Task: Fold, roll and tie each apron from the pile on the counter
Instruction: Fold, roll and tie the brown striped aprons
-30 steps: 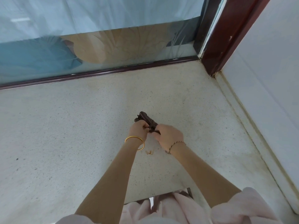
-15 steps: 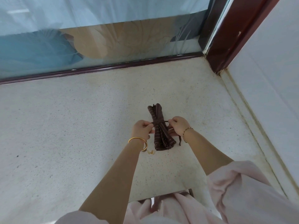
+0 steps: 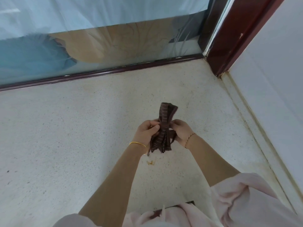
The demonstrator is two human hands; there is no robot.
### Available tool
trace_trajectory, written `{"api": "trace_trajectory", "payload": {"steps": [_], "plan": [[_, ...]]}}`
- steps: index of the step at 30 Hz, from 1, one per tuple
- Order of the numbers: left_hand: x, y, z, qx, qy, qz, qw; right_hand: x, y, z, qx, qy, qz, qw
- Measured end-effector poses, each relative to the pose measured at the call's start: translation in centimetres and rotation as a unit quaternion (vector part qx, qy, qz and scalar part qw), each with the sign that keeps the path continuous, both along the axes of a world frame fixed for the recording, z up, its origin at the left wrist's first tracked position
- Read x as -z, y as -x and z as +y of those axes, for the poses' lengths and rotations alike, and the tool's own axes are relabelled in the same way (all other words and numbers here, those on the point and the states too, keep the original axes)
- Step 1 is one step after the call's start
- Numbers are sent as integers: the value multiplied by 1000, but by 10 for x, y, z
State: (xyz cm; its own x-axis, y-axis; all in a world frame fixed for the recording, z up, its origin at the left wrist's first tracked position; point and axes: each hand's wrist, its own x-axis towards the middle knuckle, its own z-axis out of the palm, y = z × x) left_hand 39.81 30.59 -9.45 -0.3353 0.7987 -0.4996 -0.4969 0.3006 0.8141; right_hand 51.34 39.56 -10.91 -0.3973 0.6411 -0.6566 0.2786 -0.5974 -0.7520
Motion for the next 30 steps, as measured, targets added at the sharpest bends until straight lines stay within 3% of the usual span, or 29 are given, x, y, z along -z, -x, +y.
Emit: {"api": "trace_trajectory", "payload": {"steps": [2, 5, 8, 10, 12, 15, 17, 20, 23, 27, 30], "plan": [[-10, 12, 2, 88, -87, 182, 975, -13, -4, 12, 24, 21, 126, 991], [-21, 28, 7, 184, -179, 457, 852, -28, -10, 26, 13, 43, 187, 981], [-12, 33, 1, 268, -248, 609, 704, -33, -12, 30, -54, 41, 63, 996], [9, 30, -16, 325, -227, 659, 639, -30, -15, 24, -151, -31, -50, 987], [25, 25, -32, 350, -204, 694, 595, -24, -17, 17, -204, -44, -93, 973], [26, 17, -44, 369, -198, 710, 566, -18, -23, 9, -132, -9, -55, 990], [20, 14, -49, 381, -217, 726, 530, -28, -27, 3, -144, -25, -48, 988], [19, 10, -53, 408, -198, 741, 495, -36, -31, -1, -281, -132, -113, 944], [10, 3, -49, 411, -131, 740, 515, -33, -34, -7, -321, -209, -139, 913], [-21, 3, -35, 440, 83, 689, 570, -34, -35, -16, -349, -309, -166, 869], [-40, 16, -29, 478, 169, 641, 576, -37, -32, -24, -386, -386, -226, 807]]}}
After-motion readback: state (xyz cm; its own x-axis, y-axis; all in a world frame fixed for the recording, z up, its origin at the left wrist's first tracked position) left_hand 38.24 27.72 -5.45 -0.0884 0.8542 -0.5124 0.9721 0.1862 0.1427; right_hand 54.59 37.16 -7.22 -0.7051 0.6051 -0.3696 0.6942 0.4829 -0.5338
